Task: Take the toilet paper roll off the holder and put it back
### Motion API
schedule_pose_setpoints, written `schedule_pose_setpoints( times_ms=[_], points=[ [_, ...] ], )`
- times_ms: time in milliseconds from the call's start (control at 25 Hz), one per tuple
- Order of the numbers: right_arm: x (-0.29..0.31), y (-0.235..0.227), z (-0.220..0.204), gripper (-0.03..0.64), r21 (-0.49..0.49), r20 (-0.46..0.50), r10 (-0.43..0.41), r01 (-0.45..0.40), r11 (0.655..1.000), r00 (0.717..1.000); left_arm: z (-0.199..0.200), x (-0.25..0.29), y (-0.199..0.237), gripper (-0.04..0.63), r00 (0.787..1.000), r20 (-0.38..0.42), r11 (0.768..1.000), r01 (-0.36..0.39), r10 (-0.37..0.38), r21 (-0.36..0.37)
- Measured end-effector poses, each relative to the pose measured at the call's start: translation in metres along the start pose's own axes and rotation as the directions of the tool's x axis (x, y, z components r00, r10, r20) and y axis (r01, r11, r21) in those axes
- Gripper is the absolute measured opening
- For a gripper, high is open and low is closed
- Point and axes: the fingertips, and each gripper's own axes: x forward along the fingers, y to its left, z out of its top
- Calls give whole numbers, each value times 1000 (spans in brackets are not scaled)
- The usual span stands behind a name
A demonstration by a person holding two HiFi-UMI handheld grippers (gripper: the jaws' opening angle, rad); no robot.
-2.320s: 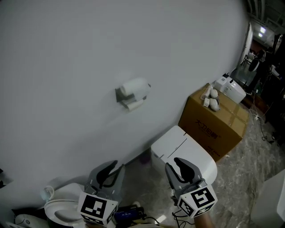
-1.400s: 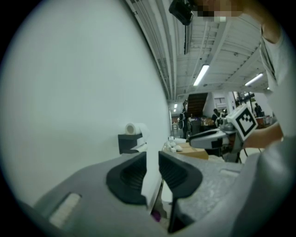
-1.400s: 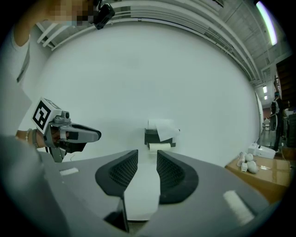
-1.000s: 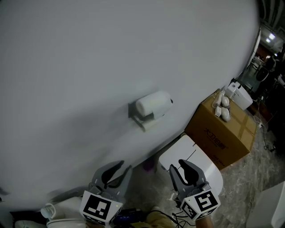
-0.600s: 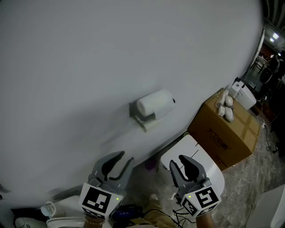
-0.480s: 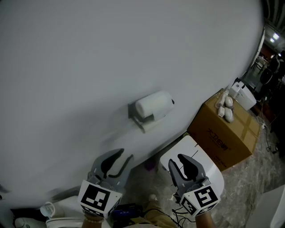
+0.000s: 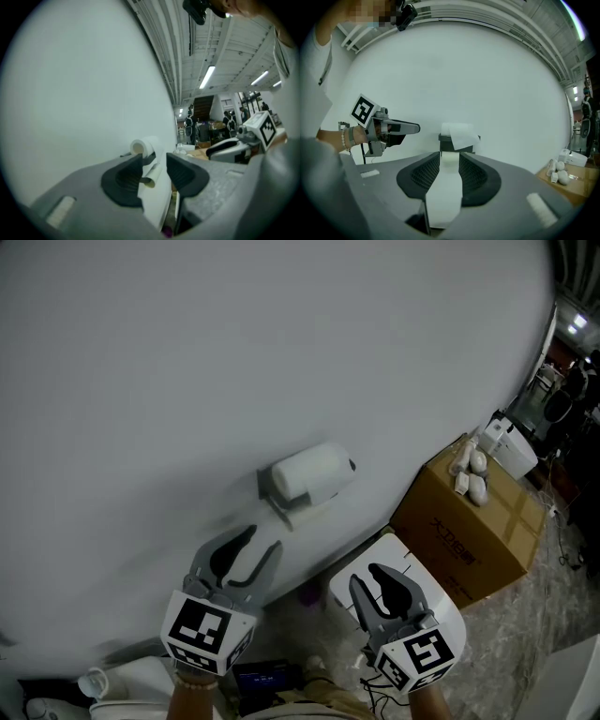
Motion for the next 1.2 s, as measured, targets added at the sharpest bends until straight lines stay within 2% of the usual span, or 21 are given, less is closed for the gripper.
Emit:
schedule_pose_setpoints(
  times_ms=[320,440,920,1200],
  points=[
    [1,-16,6,115,-13,2,18,-18,1000,1000,10,32,7,165,1000,-8,1000,-4,4,11],
    [1,-22,5,115,-12,1,17,-17,1000,1000,9,43,8,170,1000,-8,1000,-11,11,-3],
    [4,-46,1,115,-3,2,13,-13,1000,1000,4,81,16,170,998,-44,999,-36,37,21],
    [6,-55,-3,115,3,1,11,-11,1000,1000,-2,98,19,170,997,-61,999,-42,42,-1]
  ],
)
